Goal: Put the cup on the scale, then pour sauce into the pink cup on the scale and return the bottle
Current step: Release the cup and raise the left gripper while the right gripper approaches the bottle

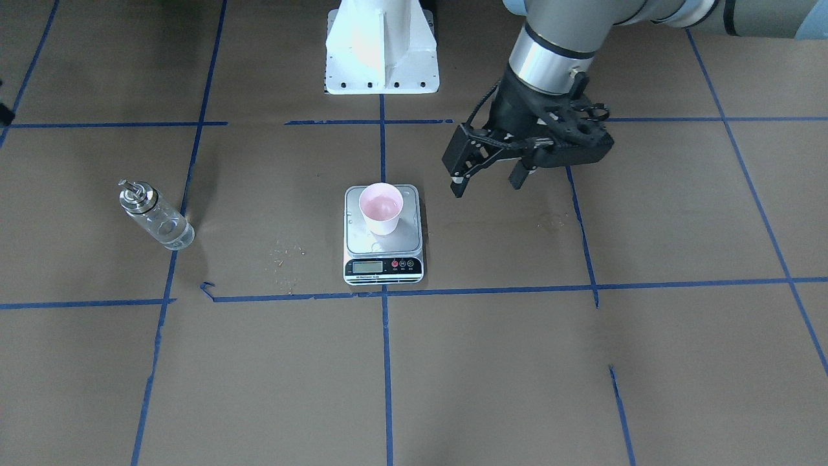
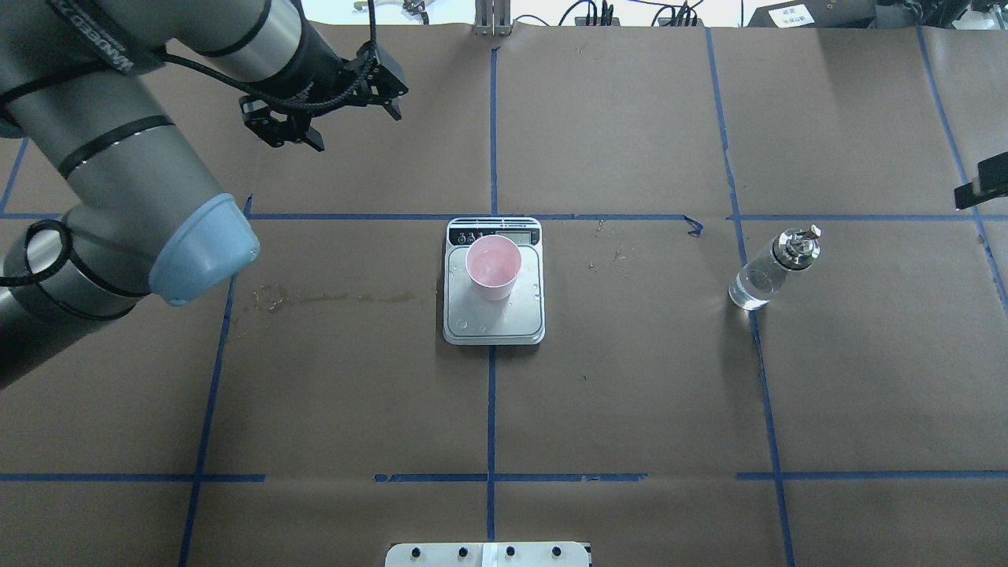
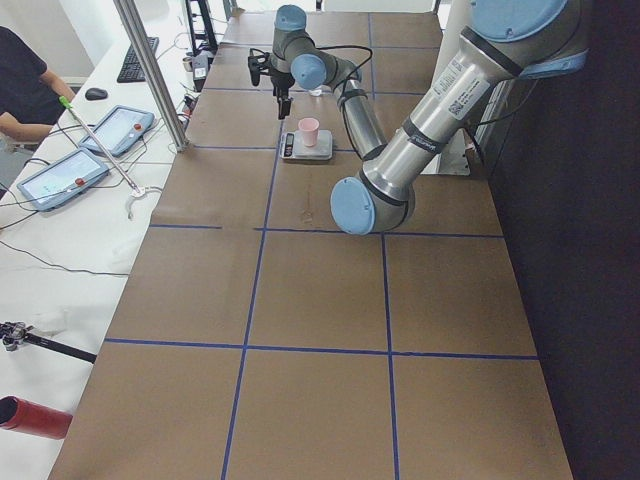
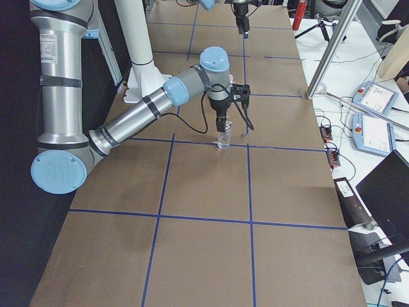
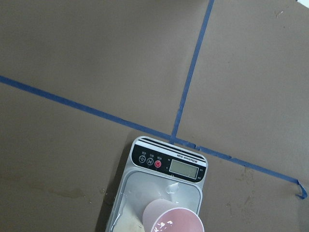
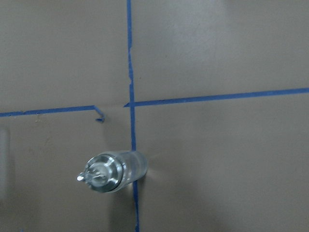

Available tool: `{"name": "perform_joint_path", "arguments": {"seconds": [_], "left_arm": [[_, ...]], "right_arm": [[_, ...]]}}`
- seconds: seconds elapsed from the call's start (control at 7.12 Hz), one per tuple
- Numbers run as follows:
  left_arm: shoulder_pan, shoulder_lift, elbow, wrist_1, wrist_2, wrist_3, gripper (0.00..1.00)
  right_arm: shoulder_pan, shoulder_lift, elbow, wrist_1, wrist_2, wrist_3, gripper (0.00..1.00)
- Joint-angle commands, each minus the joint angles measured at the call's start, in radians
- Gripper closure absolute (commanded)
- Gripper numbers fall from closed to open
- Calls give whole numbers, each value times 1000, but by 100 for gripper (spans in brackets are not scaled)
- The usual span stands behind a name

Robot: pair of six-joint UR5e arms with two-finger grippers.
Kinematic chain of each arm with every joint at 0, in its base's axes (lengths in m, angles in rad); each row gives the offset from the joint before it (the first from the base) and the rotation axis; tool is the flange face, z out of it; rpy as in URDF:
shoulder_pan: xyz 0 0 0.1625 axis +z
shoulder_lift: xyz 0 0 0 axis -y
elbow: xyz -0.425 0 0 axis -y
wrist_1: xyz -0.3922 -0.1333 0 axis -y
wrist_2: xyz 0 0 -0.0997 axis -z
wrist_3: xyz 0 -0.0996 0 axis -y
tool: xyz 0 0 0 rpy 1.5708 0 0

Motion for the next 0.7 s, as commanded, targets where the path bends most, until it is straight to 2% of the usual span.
{"name": "perform_joint_path", "arguments": {"seconds": [0.0, 0.14, 0.42, 0.56], "left_arm": [[-59, 44, -30, 2, -4, 78, 0], [-76, 58, -34, 2, -4, 78, 0], [-81, 78, -56, 2, -4, 79, 0], [-81, 86, -57, 2, -4, 87, 0]], "right_arm": [[-343, -103, 91, 239, -336, 415, 0], [-501, -199, 91, 401, -551, 517, 0], [-737, -205, 86, 419, -846, 637, 0], [-830, -202, 53, 421, -1023, 662, 0]]}}
